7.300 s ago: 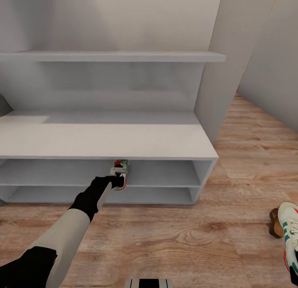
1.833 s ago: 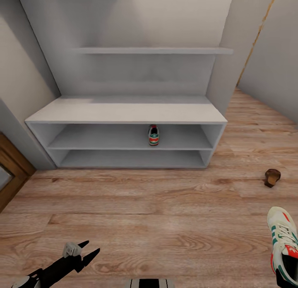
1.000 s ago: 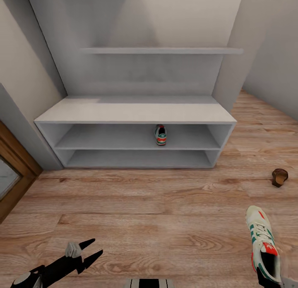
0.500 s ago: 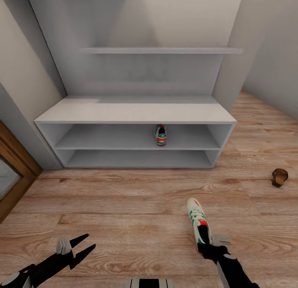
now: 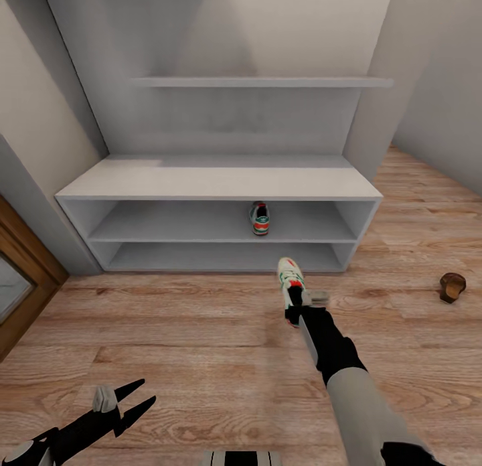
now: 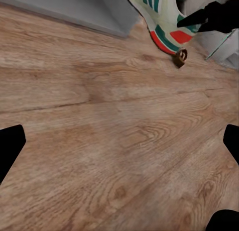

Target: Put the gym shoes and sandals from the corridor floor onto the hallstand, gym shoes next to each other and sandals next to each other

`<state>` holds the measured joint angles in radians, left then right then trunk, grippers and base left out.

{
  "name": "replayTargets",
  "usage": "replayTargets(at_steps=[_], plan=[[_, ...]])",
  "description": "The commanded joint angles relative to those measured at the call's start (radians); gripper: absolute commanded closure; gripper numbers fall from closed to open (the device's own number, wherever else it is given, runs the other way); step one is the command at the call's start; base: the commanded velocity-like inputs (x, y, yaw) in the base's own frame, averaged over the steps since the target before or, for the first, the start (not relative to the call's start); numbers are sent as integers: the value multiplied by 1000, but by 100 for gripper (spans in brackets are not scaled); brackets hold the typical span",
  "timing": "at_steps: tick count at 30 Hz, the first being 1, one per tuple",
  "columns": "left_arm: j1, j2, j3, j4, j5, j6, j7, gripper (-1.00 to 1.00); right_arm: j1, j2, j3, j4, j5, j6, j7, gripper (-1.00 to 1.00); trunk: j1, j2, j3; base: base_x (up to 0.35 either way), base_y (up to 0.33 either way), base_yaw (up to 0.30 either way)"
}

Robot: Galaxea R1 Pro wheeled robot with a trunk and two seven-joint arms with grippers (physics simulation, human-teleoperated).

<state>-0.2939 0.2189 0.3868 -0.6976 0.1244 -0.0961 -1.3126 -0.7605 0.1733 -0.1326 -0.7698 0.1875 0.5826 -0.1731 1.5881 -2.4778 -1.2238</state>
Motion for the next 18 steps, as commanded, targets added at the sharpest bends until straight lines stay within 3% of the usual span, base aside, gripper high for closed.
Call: replayTargets(at_steps=[1, 5, 8, 11, 18], plan=[[-1, 0, 0, 1, 1, -10, -2, -100, -9, 1, -4, -2, 6, 6, -12, 100, 0, 0, -1, 0, 0, 0], [0, 0, 1, 1, 1, -11, -2, -100, -22, 1, -3, -39, 5, 6, -74, 100, 0, 0, -1, 0, 0, 0], [0, 1, 2, 1, 0, -11, -1, -100, -23, 1, -2, -84, 4, 7, -80, 100, 0, 0, -1, 0, 0, 0], [1, -2, 0, -2, -2, -9, -2, -100, -23, 1, 3, -88, 3, 8, -82, 100, 11, -21, -10, 0, 0, 0], [1, -1, 1, -2, -3, -7, -1, -100, -23, 1, 3, -100, 3, 7, -82, 100, 15, -24, -37, 0, 0, 0]])
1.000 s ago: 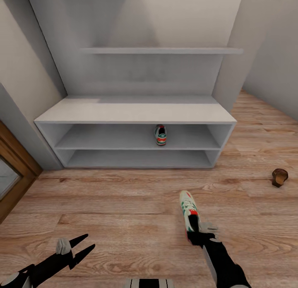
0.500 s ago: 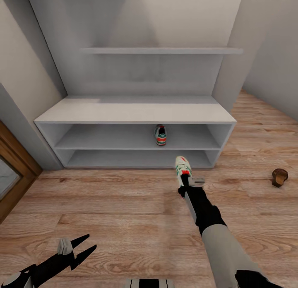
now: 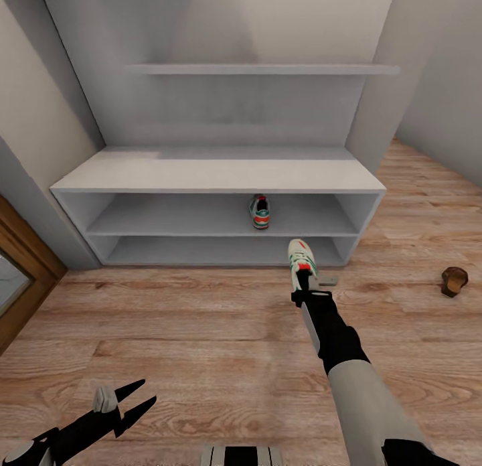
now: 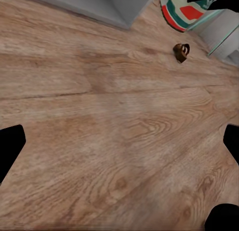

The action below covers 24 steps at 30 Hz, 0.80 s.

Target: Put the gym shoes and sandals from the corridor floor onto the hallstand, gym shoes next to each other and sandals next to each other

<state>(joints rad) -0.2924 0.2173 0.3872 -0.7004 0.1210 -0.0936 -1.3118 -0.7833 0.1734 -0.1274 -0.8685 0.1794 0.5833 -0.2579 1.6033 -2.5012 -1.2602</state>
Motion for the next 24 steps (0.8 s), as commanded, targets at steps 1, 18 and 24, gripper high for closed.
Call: replayTargets(at_steps=[1, 18, 24], plan=[[-1, 0, 1, 1, 1, -10, -2, -100, -1, 1, -2, -2, 11, 7, 3, 100, 0, -1, -5, 0, 0, 0], [-1, -1, -1, -1, -2, -12, -2, -100, -1, 1, -1, -6, 11, 7, 3, 100, 4, -2, -48, 0, 0, 0], [-1, -2, -1, 1, -4, -11, -1, -100, -1, 1, 1, -34, 11, 8, 3, 100, 4, -2, -48, 143, 0, 0]])
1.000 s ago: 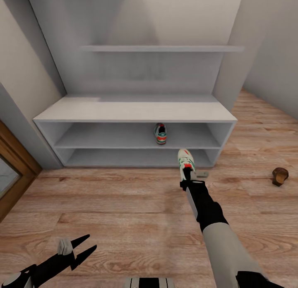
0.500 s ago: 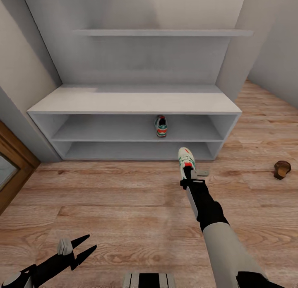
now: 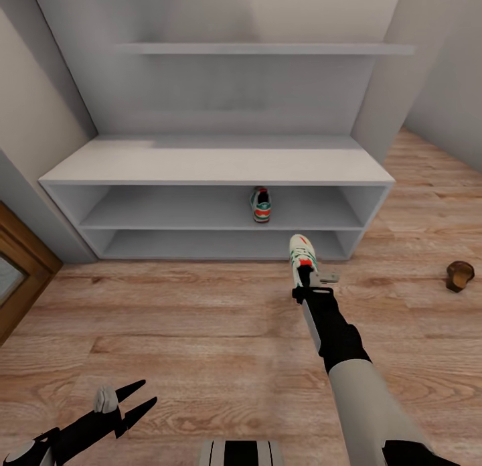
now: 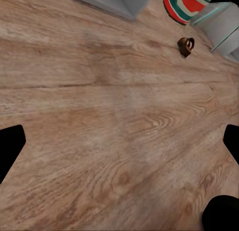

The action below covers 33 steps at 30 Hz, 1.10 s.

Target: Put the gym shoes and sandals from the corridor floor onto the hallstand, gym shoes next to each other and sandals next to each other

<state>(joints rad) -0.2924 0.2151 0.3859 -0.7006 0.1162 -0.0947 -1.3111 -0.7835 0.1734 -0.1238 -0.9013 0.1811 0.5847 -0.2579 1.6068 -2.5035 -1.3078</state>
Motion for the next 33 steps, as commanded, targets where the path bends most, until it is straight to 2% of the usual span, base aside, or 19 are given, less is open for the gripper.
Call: replayTargets(at_steps=[1, 6, 17, 25, 33], plan=[[-1, 0, 1, 1, 0, -10, -2, -100, 0, 1, -2, -28, 9, 7, 3, 100, 0, 0, -1, 275, 0, 0], [-1, 0, 1, 1, 0, -10, -1, -100, 0, 1, -2, -69, 8, 9, 3, 100, 0, 0, -1, 256, 0, 0], [-1, -1, 1, 2, 0, -10, 1, -100, 0, 1, -2, -78, 8, 10, 3, 100, 0, 0, -1, 61, 6, 0], [-1, -2, 1, 1, 0, -10, 1, -100, 0, 1, -2, -77, 8, 9, 3, 100, 0, 0, -1, 239, 104, 0], [-1, -3, 1, 1, 0, -10, 2, -100, 0, 1, -2, -74, 8, 9, 3, 100, 0, 0, -3, 239, -107, 35]])
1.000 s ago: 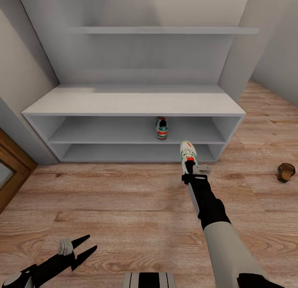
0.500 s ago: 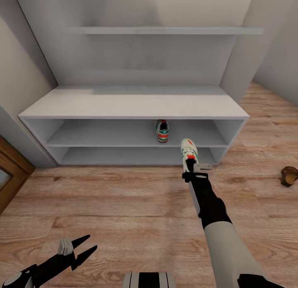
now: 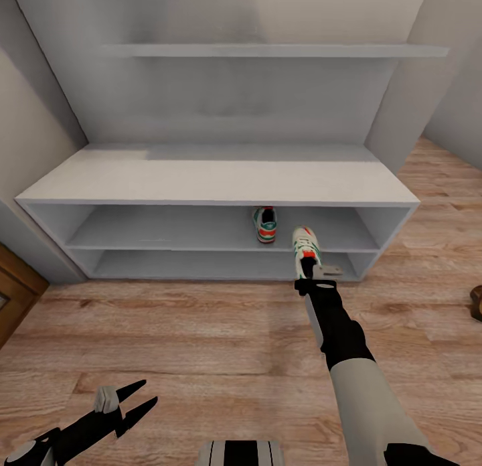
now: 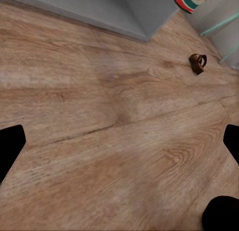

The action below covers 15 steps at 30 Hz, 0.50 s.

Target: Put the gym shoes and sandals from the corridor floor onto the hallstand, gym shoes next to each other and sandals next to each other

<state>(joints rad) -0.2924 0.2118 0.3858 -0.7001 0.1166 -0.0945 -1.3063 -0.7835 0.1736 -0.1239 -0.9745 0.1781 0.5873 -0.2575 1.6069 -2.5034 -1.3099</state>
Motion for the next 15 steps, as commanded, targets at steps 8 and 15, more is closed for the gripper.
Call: replayTargets(at_steps=[8, 15], plan=[[-1, 0, 2, 1, 0, -11, -1, -100, 0, 1, -2, -1, 11, 6, 3, 100, 0, 0, -7, 90, -56, 116], [-1, 0, 2, 1, 0, -10, -1, -100, 0, 1, -2, -1, 11, 6, 3, 100, 0, 0, -8, 219, -1, 6]])
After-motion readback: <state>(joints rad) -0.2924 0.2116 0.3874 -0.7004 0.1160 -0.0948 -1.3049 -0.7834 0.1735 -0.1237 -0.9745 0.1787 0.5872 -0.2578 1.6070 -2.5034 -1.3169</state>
